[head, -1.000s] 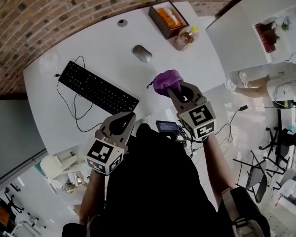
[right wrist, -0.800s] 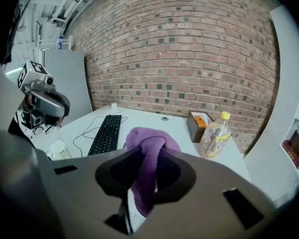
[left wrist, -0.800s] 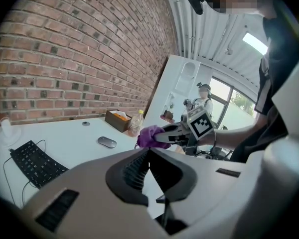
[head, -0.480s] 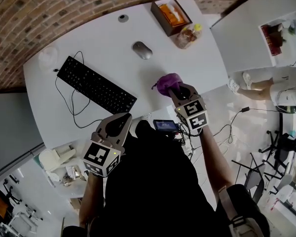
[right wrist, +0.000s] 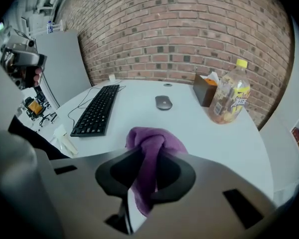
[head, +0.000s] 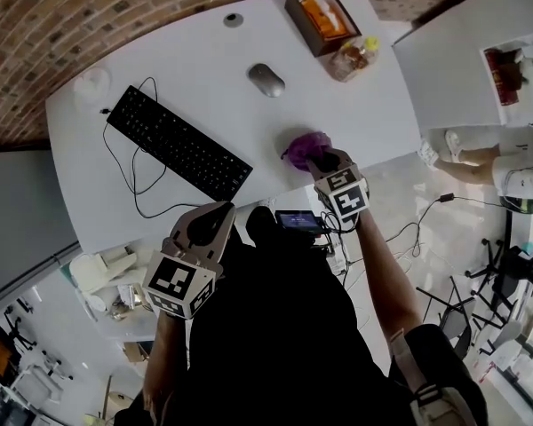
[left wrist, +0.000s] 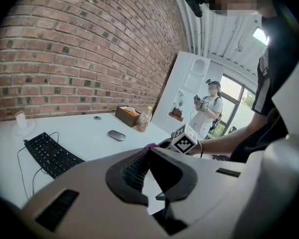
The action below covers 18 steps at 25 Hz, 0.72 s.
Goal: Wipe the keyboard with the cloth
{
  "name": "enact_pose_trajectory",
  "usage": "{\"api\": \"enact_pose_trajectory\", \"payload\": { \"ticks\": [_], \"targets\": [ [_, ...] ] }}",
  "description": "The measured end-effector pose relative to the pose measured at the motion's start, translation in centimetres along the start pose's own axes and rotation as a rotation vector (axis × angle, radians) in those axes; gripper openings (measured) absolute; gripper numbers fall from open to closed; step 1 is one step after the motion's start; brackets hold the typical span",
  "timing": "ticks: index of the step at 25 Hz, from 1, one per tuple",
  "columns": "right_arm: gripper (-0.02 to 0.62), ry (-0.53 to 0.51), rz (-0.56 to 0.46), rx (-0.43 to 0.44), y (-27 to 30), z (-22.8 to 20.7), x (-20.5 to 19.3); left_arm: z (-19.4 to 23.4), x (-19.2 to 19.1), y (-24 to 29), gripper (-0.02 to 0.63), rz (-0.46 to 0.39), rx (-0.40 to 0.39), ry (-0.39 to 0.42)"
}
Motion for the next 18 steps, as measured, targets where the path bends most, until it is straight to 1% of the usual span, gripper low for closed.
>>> {"api": "enact_pose_trajectory", "payload": {
  "ticks": [7,12,18],
  "targets": [
    [0.074,-0.003,0.075,0.021,2.8,-0.6,-1.0,0.1,-0.4,-0.4,0.015,0.008,0.021,-0.015],
    [0.074,0.012,0.127,0.021,4.2,-0.6,-1.9,0.3,-1.0,-0.9,0.015,0.005,0.031,-0.023],
    [0.075,0.011,0.147,0.028,4.4,-0.4,-1.3,0.6,-1.4,-1.4,0.015,-0.003,0.032,-0.034]
  ]
}}
Point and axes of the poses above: the fingertips, and each gripper's own axes: y forward along the fingers, z to its left, x out of its top, the point moved 8 cm from there along -y, backward along the fingers, and after that the axes turned 4 degrees about z, right-handed, at the moved point
